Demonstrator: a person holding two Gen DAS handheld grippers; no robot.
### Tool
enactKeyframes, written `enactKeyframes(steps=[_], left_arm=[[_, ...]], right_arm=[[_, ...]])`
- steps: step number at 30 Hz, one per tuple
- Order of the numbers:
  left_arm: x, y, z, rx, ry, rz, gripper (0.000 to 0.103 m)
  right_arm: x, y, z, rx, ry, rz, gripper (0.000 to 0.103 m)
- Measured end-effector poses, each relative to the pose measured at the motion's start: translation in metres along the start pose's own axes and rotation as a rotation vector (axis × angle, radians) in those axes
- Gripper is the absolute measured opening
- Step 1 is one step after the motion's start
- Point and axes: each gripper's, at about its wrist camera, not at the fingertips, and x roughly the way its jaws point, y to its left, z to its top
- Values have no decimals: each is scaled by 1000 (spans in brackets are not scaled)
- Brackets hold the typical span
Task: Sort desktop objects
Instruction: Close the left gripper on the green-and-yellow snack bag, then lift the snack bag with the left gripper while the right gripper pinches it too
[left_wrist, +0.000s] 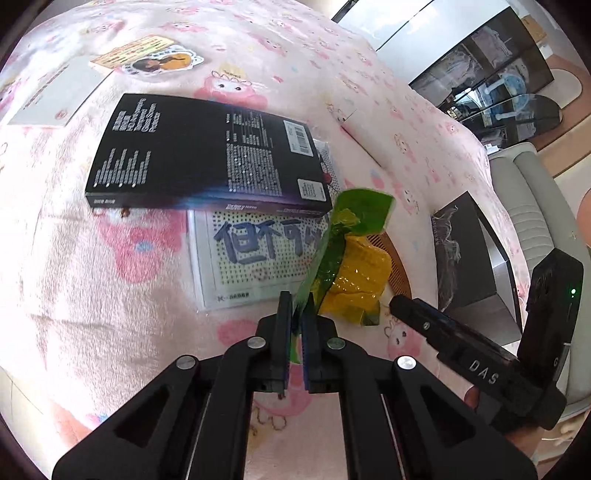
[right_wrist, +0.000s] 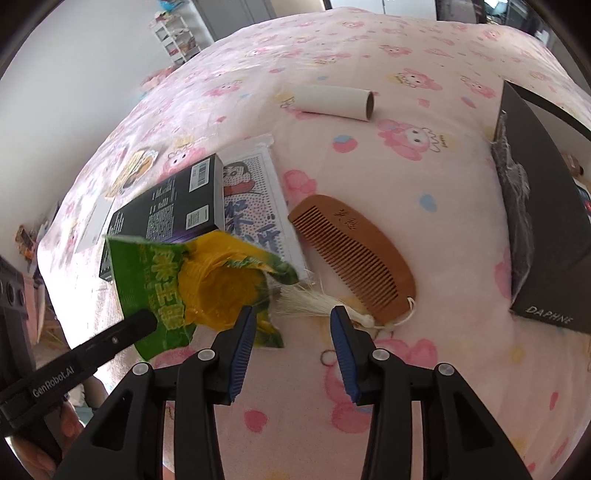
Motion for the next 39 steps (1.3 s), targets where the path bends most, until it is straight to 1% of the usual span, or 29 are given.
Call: enactKeyframes(steps=[1, 3, 5, 7, 9, 10, 13, 17, 18, 20, 21, 23, 24, 25, 27, 31, 32, 33, 34, 35, 39], left_arm=[[1, 1, 2, -1, 7, -10, 7], [1, 2, 6, 2, 16, -22, 8], [1, 2, 10, 18, 12, -14, 10], [1, 1, 13, 39, 4, 7, 14], [3, -1, 17, 52, -5, 18, 16], [5, -1, 19, 56, -7, 18, 18], [13, -3, 24, 68, -6, 17, 22], [31, -1, 27, 74, 12, 70, 22], [32, 2, 27, 66, 11, 65, 22], [33, 7, 28, 44, 9, 44, 22], [33, 9, 28, 37, 10, 37, 22], [33, 11, 28, 31, 10, 31, 22], [33, 12, 28, 30, 7, 29, 20], [32, 13, 28, 30, 4, 24, 16], [29, 11, 28, 34, 0, 25, 15], [25, 2, 19, 64, 3, 31, 13], [25, 1, 17, 67, 2, 35, 12], [25, 0, 15, 70, 3, 38, 9], [25, -1, 13, 69, 3, 43, 6], [24, 0, 12, 64, 1, 44, 6], [17, 3, 7, 46, -8, 32, 5]], right_arm=[[2, -1, 1, 0, 4, -1, 42], [5, -4, 3, 1, 12, 1, 42], [7, -5, 6, 6, 21, 9, 43], [9, -4, 6, 1, 29, 37, 45], [11, -2, 5, -9, 36, 62, 47], [14, -1, 5, -14, 43, 66, 49], [22, 2, 4, -23, 59, 84, 50], [23, 6, 6, -18, 34, 115, 52], [24, 6, 6, -21, 30, 108, 52], [30, 2, 8, -9, 31, 94, 59], [34, -2, 10, 5, 34, 92, 60], [41, -9, 13, 45, 50, 115, 62], [43, -12, 15, 62, 54, 129, 63], [44, -13, 16, 64, 53, 139, 63], [44, -13, 18, 58, 47, 157, 63], [29, -4, 19, 10, 10, 210, 31], [25, -1, 20, -5, -1, 224, 30], [21, 4, 19, -28, -15, 209, 29], [19, 6, 18, -46, -21, 202, 24], [17, 9, 17, -61, -25, 195, 21], [16, 1, 14, -29, -4, 187, 21]])
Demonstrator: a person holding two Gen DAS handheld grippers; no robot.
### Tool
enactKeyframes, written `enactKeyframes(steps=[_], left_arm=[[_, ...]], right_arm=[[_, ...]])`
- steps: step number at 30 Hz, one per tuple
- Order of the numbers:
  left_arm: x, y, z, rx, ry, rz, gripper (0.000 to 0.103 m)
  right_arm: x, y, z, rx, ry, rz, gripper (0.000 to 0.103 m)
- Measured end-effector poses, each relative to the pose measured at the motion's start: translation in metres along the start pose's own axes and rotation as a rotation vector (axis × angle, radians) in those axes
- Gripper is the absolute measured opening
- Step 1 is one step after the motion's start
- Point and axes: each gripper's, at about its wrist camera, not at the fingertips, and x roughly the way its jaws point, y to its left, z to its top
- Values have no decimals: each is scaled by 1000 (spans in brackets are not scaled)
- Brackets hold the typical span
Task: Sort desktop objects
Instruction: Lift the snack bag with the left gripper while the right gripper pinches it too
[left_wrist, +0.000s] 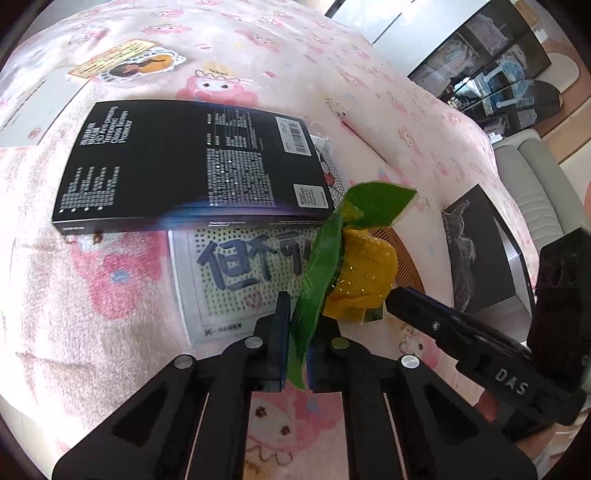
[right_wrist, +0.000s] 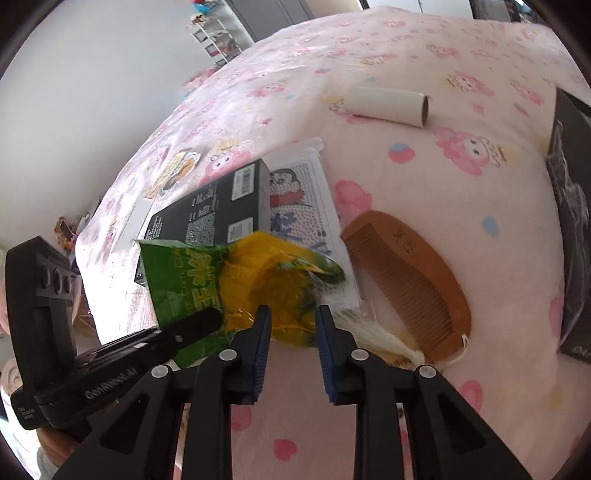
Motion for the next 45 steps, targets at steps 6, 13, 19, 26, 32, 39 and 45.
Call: enactKeyframes(steps=[6, 13, 19, 26, 32, 39, 45], left_arm=[[-1, 3, -4, 25, 57, -14, 49], [-11, 9, 22, 29, -31, -21, 39], [7, 7, 28, 46, -15, -15, 11], [4, 3, 17, 66, 9, -15, 7], [2, 11, 18, 16, 6, -26, 14], [9, 11, 25, 18, -2, -22, 16], [2, 2, 17, 55, -12, 2, 11]], right_arm=[[0, -8, -3, 45, 33, 58, 45], [15, 5, 7, -13, 42, 45, 67], [27, 8, 7, -10, 52, 79, 68], [18, 16, 1, -27, 47, 69, 59], [1, 14, 4, -7, 7, 63, 59], [16, 15, 16, -36, 33, 32, 59], [16, 23, 15, -63, 12, 42, 52]])
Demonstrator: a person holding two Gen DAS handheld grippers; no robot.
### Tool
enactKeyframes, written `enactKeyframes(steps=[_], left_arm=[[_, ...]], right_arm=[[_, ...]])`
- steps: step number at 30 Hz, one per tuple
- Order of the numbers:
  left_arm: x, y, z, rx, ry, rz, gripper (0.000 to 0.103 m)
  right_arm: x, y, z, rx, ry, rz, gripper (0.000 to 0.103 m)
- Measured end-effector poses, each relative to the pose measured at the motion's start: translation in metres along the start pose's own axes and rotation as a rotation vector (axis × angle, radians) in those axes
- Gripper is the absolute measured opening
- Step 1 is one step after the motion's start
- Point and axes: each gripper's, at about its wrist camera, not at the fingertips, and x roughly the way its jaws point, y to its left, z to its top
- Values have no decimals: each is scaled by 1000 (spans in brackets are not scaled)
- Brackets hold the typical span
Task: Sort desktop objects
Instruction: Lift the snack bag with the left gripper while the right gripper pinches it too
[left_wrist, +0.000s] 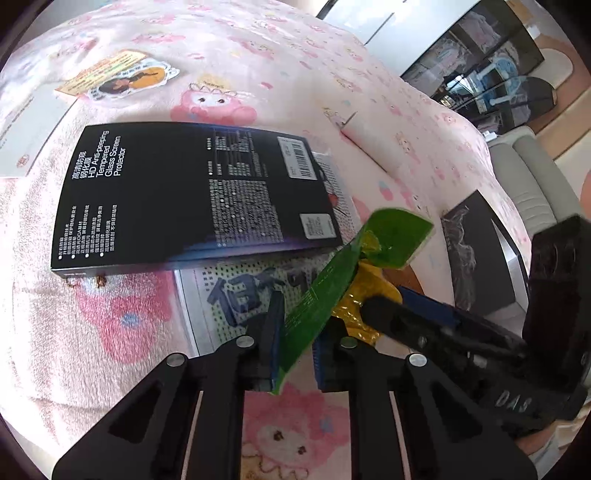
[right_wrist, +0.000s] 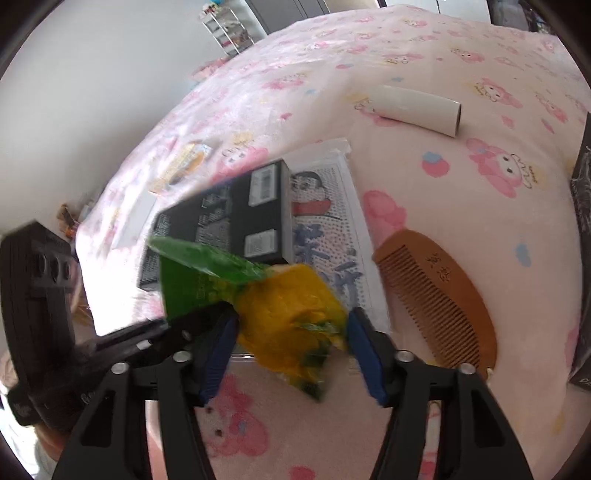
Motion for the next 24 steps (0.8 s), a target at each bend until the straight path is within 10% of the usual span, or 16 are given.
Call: enactKeyframes(steps=[9, 13, 16, 24], left_arm=[[-13, -5, -18, -14, 20, -9, 8], [-11, -4, -18, -10, 27, 23, 34], [-8, -3, -4, -6, 6, -6, 34], [-7, -13, -1, 30, -24, -10, 7]], right_arm=[[-12, -14, -16, 75, 29, 17, 53], [-2, -23, -27, 117, 74, 24, 73], [2, -21, -20, 121, 65, 38, 73], [6, -3, -18, 60, 41, 60, 52]])
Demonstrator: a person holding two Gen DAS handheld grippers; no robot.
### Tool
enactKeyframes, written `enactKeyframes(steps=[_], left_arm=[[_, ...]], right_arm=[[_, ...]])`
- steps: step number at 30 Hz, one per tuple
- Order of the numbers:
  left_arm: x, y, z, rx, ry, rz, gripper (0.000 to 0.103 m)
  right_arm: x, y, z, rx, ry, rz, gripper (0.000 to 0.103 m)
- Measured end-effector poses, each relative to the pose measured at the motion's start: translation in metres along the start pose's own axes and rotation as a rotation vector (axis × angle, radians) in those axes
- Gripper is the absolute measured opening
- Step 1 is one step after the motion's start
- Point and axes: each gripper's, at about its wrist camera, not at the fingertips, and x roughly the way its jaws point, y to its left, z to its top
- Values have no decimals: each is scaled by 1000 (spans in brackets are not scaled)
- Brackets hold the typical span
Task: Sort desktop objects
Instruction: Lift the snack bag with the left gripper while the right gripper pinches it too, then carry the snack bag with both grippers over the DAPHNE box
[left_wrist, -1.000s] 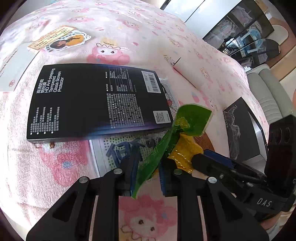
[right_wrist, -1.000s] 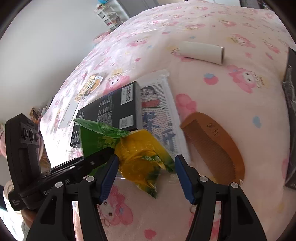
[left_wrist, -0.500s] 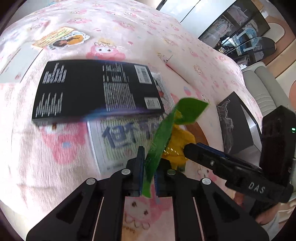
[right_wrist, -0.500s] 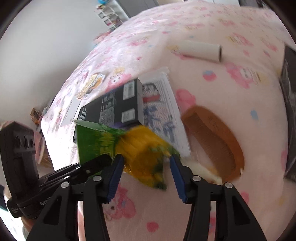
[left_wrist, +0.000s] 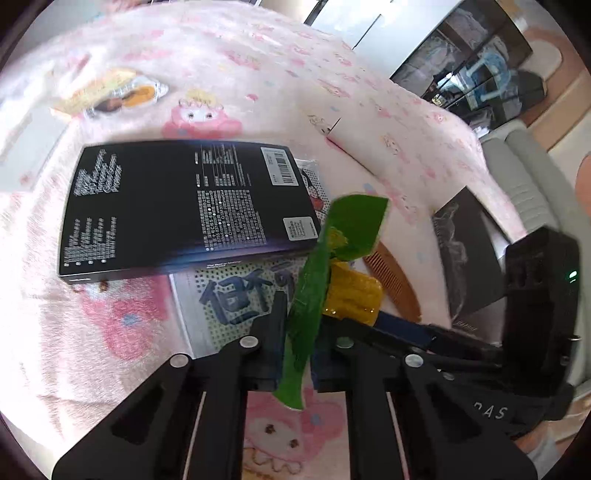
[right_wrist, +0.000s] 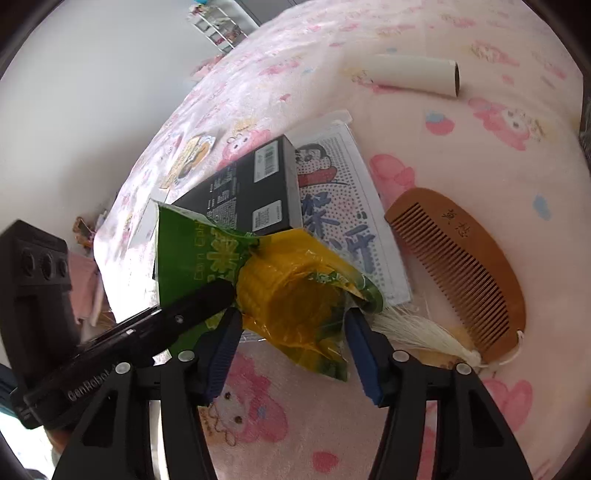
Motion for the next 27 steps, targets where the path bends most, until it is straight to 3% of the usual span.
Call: enactKeyframes(steps=[5, 13, 27], left_arm=[[-15, -10, -5, 6, -9, -27, 7], [-33, -57, -5, 65, -34, -114, 7], [-16, -216, 0, 288, 1, -255, 7]], right_arm=[[-20, 1, -4, 3, -40, 8, 48], [-83, -12, -14, 39, -149, 11, 48], [-204, -88, -25, 162, -342, -115, 48]])
